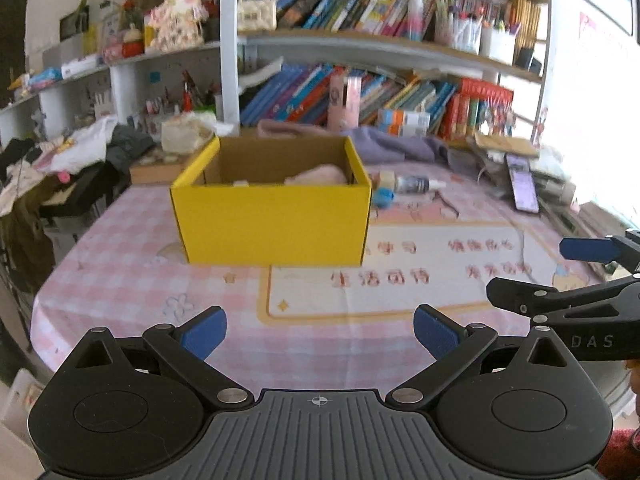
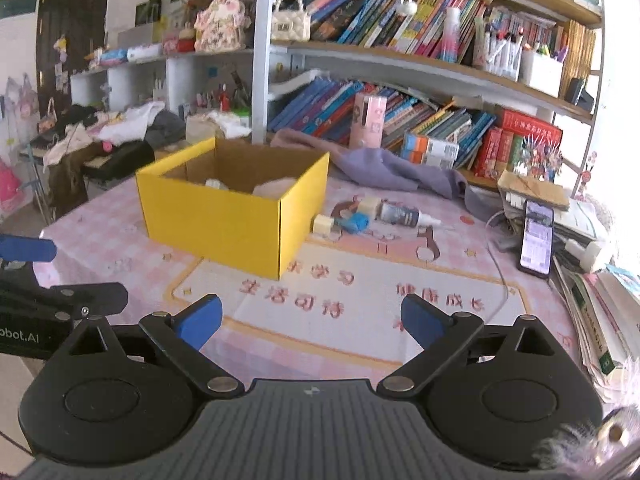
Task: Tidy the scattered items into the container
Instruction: 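Raise both open tools out of the yellow box and back away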
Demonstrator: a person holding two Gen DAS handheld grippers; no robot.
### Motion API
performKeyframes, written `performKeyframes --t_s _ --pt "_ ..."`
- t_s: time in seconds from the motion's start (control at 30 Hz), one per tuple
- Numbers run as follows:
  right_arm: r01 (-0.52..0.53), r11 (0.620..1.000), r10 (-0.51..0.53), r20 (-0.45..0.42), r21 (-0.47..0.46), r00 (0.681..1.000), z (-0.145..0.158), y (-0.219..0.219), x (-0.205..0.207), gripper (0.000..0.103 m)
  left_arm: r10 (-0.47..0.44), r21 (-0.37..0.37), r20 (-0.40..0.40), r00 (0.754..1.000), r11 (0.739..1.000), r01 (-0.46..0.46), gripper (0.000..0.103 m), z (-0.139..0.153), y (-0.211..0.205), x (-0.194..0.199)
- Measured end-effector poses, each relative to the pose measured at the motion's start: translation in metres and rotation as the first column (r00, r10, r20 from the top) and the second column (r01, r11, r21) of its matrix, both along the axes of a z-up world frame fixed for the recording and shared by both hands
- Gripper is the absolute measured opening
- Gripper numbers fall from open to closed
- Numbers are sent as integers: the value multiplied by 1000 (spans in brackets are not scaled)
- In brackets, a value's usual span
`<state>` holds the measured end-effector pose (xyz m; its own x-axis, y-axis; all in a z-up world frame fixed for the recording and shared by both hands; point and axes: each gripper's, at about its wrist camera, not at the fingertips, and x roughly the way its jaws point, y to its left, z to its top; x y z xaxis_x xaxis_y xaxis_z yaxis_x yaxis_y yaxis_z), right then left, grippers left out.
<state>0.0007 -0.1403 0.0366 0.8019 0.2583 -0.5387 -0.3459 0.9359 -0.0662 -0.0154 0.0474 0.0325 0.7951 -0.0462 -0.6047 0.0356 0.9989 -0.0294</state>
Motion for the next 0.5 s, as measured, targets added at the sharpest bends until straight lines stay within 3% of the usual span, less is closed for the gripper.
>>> performKeyframes --t_s 0.17,0.5 --pt "4 999 -6 -50 -39 999 -9 0 2 97 -19 17 -54 998 1000 20 101 -9 -8 4" --pt "38 998 -45 -134 -55 990 -22 -8 15 97 -95 51 -61 994 994 98 101 -13 -25 8"
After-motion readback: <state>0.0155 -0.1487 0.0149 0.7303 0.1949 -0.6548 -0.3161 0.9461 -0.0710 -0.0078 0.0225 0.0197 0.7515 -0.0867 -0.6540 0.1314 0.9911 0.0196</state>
